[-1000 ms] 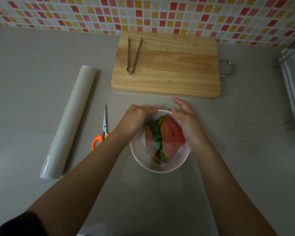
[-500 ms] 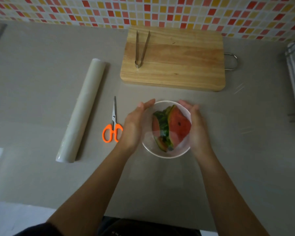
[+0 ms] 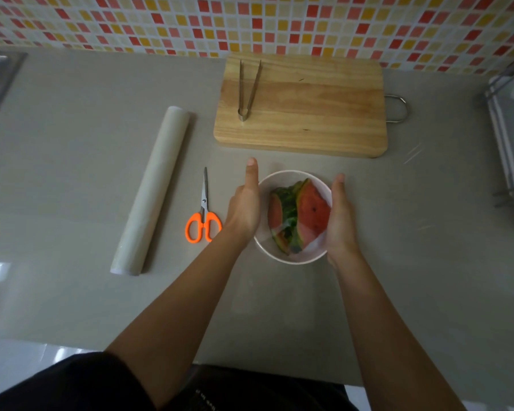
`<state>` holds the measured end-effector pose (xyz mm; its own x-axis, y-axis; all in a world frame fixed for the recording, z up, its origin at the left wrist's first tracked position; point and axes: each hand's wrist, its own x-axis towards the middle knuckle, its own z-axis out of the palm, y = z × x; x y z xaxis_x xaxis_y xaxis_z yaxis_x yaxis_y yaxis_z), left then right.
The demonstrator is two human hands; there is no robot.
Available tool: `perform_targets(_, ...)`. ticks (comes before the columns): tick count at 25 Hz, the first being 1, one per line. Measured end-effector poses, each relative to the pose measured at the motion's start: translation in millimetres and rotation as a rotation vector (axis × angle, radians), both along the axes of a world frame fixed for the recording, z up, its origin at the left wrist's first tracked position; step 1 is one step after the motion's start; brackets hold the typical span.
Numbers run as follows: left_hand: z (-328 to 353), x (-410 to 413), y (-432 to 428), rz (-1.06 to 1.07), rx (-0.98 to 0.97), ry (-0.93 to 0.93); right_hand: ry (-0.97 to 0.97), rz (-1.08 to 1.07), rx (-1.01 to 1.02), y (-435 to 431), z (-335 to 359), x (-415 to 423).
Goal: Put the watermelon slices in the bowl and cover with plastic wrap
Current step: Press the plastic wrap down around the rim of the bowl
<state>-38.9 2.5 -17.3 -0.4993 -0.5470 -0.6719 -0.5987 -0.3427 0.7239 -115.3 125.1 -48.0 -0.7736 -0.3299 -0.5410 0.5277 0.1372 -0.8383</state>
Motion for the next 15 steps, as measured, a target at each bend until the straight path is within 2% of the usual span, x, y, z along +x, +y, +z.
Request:
perform_targets(6, 0, 0, 12, 0.164, -0.264, -0.034, 0.023, 0.055, 0.147, -1, 9, -1)
perform_targets(10, -5, 4, 11, 0.234, -0.420, -0.085, 0.118, -0.005, 0.324, -7, 16, 8)
perform_targets(13, -1, 6, 5, 0.346, -0.433, -0.009, 0.145, -0.106, 0.391, -12, 19, 18)
perform_targets(15, 3, 10, -3, 0.463, -0.370, 0.062, 0.100, -0.201, 0.399, -11, 19, 20)
